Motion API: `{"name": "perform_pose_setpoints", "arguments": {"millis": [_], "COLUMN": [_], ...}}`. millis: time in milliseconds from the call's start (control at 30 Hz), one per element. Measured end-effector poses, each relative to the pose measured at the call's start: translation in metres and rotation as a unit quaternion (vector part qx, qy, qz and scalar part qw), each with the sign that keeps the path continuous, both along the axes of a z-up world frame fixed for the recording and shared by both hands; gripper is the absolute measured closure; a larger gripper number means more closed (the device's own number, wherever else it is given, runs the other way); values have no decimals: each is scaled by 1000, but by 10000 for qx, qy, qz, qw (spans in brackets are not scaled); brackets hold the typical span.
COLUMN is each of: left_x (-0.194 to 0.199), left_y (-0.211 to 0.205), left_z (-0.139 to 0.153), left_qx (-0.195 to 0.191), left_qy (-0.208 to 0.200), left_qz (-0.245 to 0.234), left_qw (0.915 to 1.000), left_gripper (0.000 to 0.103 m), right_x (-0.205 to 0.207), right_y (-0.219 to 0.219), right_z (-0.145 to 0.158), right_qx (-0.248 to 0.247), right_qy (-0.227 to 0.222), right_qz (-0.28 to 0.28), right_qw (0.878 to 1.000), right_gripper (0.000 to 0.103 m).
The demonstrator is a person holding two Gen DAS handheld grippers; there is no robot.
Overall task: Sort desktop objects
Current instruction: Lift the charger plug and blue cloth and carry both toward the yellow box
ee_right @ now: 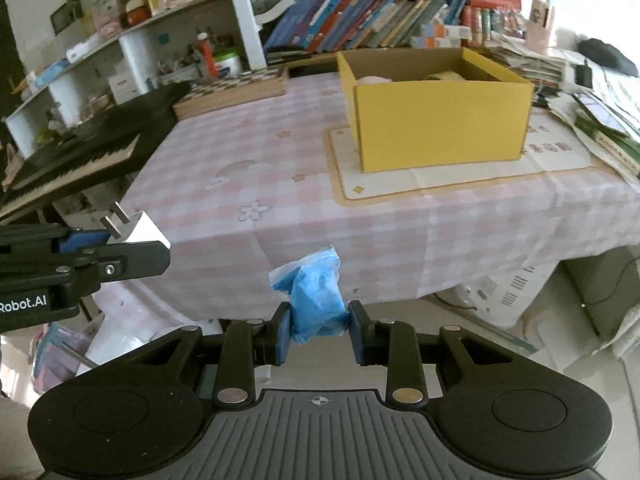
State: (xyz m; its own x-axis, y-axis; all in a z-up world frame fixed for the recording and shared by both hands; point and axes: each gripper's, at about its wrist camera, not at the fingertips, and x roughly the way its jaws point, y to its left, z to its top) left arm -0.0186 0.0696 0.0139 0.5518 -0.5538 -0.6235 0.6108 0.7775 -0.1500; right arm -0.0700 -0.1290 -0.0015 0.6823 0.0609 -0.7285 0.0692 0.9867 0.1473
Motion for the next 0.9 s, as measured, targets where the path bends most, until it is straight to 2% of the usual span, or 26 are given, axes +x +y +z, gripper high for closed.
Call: {"name": "perform_pose_setpoints", "arguments": {"millis": [267,900], "left_x": [2,16], "left_y": [-29,-89], "left_z": [-1,-4], "left_qx": [-14,-5], "left_qy": [41,127], "left_qz": [-352,-757], "left_qw": [9994,9971], "left_gripper": [74,74], "right_x": [-7,-4], "right_y": [-25,-74], "right_z": [2,3], "right_qx": [1,-11], "right_qy": [20,120], "right_qz": [-299,-580], "right_qw": [9996,9982], "right_gripper": [73,73]}}
